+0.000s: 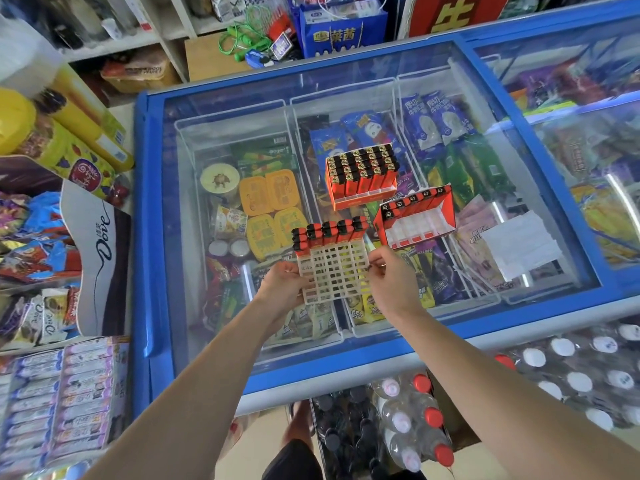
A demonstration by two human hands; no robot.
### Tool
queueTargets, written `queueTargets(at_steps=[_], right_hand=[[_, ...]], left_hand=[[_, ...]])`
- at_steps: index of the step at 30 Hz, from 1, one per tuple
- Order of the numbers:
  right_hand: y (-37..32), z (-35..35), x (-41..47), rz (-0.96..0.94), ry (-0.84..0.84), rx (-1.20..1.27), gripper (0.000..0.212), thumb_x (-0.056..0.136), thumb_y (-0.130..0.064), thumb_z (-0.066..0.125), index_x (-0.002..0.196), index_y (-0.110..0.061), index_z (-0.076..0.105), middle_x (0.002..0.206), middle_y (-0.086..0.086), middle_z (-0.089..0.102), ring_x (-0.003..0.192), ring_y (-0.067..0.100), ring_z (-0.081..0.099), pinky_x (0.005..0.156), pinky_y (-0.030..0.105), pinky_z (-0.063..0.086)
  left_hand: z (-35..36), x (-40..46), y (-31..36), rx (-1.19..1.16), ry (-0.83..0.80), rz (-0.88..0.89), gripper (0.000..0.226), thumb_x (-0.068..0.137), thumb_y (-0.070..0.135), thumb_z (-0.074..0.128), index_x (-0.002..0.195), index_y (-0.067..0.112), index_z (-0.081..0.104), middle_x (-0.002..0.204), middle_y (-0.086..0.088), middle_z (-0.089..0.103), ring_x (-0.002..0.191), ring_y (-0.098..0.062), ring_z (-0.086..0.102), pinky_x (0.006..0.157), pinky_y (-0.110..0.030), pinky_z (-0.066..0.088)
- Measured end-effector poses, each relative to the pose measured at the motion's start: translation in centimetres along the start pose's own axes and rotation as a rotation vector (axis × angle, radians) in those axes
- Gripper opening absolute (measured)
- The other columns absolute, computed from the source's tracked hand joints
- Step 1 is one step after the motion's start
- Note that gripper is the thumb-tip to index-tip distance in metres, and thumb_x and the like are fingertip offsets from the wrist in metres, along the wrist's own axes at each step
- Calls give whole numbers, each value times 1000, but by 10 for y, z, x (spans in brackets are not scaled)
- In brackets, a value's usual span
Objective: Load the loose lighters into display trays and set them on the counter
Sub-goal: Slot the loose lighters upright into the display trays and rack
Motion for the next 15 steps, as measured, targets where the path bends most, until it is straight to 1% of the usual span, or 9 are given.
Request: queueTargets(at_steps=[1, 4, 5, 7, 9, 10, 12, 13, 15], right_hand=[[0, -2, 0, 0, 5, 5, 18, 96, 0, 54, 104, -13, 64, 93, -4, 66, 85, 12, 62, 70, 19, 49], [-2, -7, 0, -10, 19, 20, 18, 96, 1, 54, 104, -12, 65, 94, -4, 65, 84, 13, 63, 69, 19, 49], [-3, -9, 1, -16, 21, 27, 18, 96, 1, 54, 105, -11, 65, 95, -2, 66, 86, 14, 63, 71, 21, 50], [-5, -11, 1, -23, 21, 49, 18, 96, 2, 54, 105, -8, 65, 97, 0, 67, 88, 15, 63, 76, 25, 53], [-6, -13, 2, -20, 15, 69, 18, 96, 2, 54, 105, -8, 65, 97, 0, 67, 88, 14, 63, 74, 23, 52], [-6, -13, 2, -14, 11, 80, 18, 96, 2, 54, 104, -9, 65, 97, -1, 66, 86, 14, 62, 70, 20, 50], [-3, -12, 3, 17, 6, 123, 18, 96, 2, 53, 104, -10, 65, 96, -3, 65, 83, 14, 62, 65, 20, 47], [-1, -12, 4, 41, 3, 152, 18, 96, 1, 54, 104, -10, 65, 97, -3, 65, 84, 15, 63, 67, 23, 49], [4, -11, 6, 98, -9, 216, 18, 96, -2, 55, 106, -12, 65, 100, -2, 66, 85, 16, 64, 70, 29, 52]], left_hand=[[2, 0, 2, -13, -14, 4, 21, 95, -10, 58, 114, -2, 54, 108, -17, 75, 87, -23, 78, 76, -38, 64], [7, -1, 6, -35, -47, 13, 28, 96, -11, 57, 123, -2, 58, 112, -17, 75, 97, -28, 76, 88, -46, 61], [8, -1, 6, -45, -57, 14, 29, 96, -11, 56, 123, -2, 59, 110, -16, 76, 97, -28, 76, 86, -45, 62], [11, -3, 6, -67, -74, 8, 30, 95, -12, 56, 122, 1, 59, 105, -12, 78, 94, -26, 77, 78, -40, 63], [11, -3, 6, -96, -62, -9, 33, 95, -14, 54, 122, 5, 57, 104, -12, 78, 91, -26, 78, 71, -37, 63], [11, -2, 6, -108, -46, -19, 34, 94, -15, 52, 121, 6, 56, 104, -14, 77, 89, -26, 78, 70, -39, 63], [12, -1, 8, -113, -23, -26, 36, 94, -15, 48, 122, 6, 53, 107, -17, 76, 89, -29, 77, 78, -52, 63], [12, 0, 11, -107, -17, -25, 35, 94, -15, 47, 122, 6, 53, 107, -18, 75, 91, -31, 77, 83, -58, 61], [13, 0, 15, -85, -5, -24, 34, 95, -14, 46, 121, 7, 53, 106, -19, 75, 97, -37, 74, 87, -66, 56]])
Point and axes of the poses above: each hand's wrist, its own x-axis towards the middle knuckle, its own z-axis out of the palm, y = z × x, the point moved 8 cm from there along x, towards the middle knuckle
